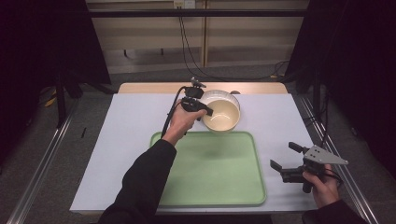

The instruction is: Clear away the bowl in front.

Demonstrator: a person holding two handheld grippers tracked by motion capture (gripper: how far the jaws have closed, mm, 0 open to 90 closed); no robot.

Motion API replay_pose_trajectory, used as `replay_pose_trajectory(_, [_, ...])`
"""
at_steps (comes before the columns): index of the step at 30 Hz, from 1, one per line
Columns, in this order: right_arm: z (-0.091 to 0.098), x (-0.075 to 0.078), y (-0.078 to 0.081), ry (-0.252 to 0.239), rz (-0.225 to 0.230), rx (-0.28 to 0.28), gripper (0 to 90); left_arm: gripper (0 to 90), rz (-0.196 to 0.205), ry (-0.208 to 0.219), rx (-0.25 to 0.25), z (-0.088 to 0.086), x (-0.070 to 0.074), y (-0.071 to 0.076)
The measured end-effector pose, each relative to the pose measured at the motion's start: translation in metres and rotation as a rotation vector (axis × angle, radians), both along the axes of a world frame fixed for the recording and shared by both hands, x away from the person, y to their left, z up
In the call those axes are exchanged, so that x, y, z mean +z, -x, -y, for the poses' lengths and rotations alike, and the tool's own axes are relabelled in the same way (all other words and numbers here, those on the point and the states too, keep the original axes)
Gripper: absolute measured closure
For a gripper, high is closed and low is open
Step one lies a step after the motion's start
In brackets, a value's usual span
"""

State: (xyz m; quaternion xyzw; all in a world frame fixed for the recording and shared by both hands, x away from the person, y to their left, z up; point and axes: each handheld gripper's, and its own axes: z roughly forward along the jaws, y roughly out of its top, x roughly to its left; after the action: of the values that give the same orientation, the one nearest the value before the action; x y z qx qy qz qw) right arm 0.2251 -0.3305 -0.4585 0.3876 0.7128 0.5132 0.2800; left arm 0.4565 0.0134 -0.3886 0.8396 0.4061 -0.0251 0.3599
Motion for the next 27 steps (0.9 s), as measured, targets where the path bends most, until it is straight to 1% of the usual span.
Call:
replay_pose_trajectory(2, [0.000,0.000,0.000,0.000,0.000,0.002,0.0,83.9,-0.006,0.011,0.001,0.004,0.000,0.003])
replay_pose_trajectory(3, [0.000,0.000,0.000,0.000,-0.001,0.004,0.0,83.9,-0.002,0.004,-0.012,0.006,0.000,0.004])
replay_pose_trajectory(5, [0.000,0.000,0.000,0.003,0.001,0.003,0.0,83.9,-0.004,0.001,-0.021,0.008,0.000,0.006])
replay_pose_trajectory(6, [0.000,0.000,0.000,0.003,0.001,0.003,0.0,83.9,-0.004,0.001,-0.021,0.008,0.000,0.006])
replay_pose_trajectory(7, [0.000,0.000,0.000,0.000,0.004,-0.001,0.0,83.9,-0.008,0.006,-0.003,0.011,-0.001,0.007])
replay_pose_trajectory(9, [0.000,0.000,0.000,-0.004,0.007,0.003,0.0,83.9,-0.007,-0.005,-0.023,0.014,-0.002,0.008])
replay_pose_trajectory(12, [0.000,0.000,0.000,-0.005,0.006,-0.001,0.0,83.9,-0.015,0.006,-0.020,0.017,-0.004,0.010])
replay_pose_trajectory(13, [0.000,0.000,0.000,-0.004,0.005,0.003,0.0,83.9,-0.012,0.000,-0.036,0.019,-0.005,0.010])
replay_pose_trajectory(15, [0.000,0.000,0.000,-0.002,0.006,0.003,0.0,83.9,-0.023,0.001,-0.048,0.023,-0.006,0.012])
replay_pose_trajectory(18, [0.000,0.000,0.000,-0.003,0.008,0.001,0.0,83.9,-0.026,0.003,-0.049,0.026,-0.007,0.013])
replay_pose_trajectory(19, [0.000,0.000,0.000,-0.005,0.008,0.000,0.0,83.9,-0.032,-0.001,-0.067,0.027,-0.008,0.014])
replay_pose_trajectory(22, [0.000,0.000,0.000,-0.010,0.008,-0.002,0.0,83.9,-0.029,-0.002,-0.068,0.031,-0.009,0.015])
replay_pose_trajectory(24, [0.000,0.000,0.000,-0.007,0.010,-0.001,0.0,83.9,-0.034,-0.004,-0.070,0.034,-0.010,0.016])
replay_pose_trajectory(25, [0.000,0.000,0.000,-0.007,0.010,-0.001,0.0,83.9,-0.040,0.005,-0.068,0.035,-0.011,0.016])
replay_pose_trajectory(27, [-0.001,0.000,0.000,-0.012,0.010,-0.003,0.0,83.9,-0.040,-0.002,-0.076,0.038,-0.012,0.017])
